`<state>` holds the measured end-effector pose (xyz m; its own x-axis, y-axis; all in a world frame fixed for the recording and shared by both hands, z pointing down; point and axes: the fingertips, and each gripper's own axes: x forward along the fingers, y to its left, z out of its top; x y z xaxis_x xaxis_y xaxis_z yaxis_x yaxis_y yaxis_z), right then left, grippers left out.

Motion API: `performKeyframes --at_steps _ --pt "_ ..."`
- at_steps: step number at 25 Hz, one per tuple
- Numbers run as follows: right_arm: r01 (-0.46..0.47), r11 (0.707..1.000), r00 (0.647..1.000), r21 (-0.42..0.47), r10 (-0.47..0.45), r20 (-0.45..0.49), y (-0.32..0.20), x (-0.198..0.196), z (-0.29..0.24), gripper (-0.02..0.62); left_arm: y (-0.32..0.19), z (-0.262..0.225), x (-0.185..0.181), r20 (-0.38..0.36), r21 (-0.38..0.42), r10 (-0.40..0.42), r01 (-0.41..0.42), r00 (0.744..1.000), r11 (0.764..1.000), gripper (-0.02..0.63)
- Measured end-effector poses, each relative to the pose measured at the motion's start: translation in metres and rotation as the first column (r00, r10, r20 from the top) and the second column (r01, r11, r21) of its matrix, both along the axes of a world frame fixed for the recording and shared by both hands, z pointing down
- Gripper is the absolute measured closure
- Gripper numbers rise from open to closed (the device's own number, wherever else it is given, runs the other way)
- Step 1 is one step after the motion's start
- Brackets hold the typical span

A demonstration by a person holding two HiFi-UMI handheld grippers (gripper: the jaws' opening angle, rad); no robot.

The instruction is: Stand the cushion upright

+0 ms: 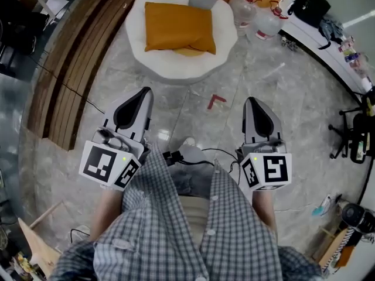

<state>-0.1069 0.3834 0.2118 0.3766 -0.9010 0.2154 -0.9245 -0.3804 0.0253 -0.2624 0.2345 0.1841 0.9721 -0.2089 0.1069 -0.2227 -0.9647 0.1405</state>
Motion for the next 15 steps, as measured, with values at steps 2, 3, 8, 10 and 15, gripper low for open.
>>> performKeyframes --at_steps 2,3,8,10,15 --pt "0.002 1.0 1.0 0.004 -0.002 0.002 0.001 0.011 0.0 0.589 0.002 0.0 0.01 0.001 -0.001 -0.002 0.002 1.0 1.0 0.598" --pt "0.003 1.0 1.0 0.005 -0.003 0.003 0.001 0.016 0.001 0.589 0.004 0.001 0.014 0.003 -0.001 -0.002 0.002 1.0 1.0 0.598" --pt "-0.009 1.0 1.0 0.005 0.009 0.015 0.005 0.029 0.003 0.589 0.004 -0.001 0.034 0.012 0.002 0.013 -0.013 1.0 1.0 0.598" --pt "-0.016 1.0 1.0 0.002 0.016 0.02 0.006 0.032 0.005 0.59 0.004 -0.002 0.039 0.011 0.002 0.022 -0.022 1.0 1.0 0.598" --pt "-0.039 0.999 0.999 -0.009 0.04 0.031 0.011 0.035 0.01 0.589 0.003 0.0 0.047 0.011 -0.001 0.042 -0.042 0.999 0.999 0.598"
